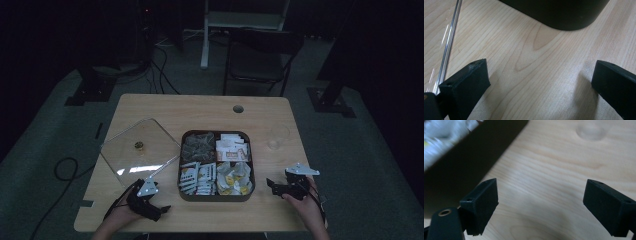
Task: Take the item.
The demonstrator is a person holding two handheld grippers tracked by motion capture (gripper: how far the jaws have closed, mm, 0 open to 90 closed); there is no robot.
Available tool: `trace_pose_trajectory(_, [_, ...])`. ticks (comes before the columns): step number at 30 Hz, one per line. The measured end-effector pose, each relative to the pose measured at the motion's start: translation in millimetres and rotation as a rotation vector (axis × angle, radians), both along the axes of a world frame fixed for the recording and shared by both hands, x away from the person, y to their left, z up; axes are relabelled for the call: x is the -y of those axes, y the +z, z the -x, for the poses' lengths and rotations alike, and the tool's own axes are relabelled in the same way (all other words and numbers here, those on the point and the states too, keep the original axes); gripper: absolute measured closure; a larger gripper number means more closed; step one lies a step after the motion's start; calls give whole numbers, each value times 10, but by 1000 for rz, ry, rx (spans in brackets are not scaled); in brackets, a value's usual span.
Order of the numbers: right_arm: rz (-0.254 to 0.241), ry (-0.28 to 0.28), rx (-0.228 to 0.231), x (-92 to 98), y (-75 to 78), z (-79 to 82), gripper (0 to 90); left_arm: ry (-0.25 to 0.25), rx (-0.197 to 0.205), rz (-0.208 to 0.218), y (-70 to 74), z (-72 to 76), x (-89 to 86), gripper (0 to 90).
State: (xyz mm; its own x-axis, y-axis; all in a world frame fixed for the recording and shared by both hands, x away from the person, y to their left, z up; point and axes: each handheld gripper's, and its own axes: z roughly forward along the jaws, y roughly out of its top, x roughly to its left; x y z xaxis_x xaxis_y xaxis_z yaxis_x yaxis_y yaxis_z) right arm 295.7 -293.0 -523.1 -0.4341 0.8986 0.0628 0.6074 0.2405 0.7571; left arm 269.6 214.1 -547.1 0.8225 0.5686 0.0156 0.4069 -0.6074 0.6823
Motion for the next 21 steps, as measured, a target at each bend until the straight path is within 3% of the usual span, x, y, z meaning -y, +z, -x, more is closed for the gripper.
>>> trace_pose_trajectory(12, [-30, 92, 75, -221, 346, -71, 133, 0, 0, 1, -1, 0, 0, 18])
trace_pose_trajectory(21, [-33, 204, 98, -462, 495, -158, 145, -5, 0, 1, 0, -4, -1, 19])
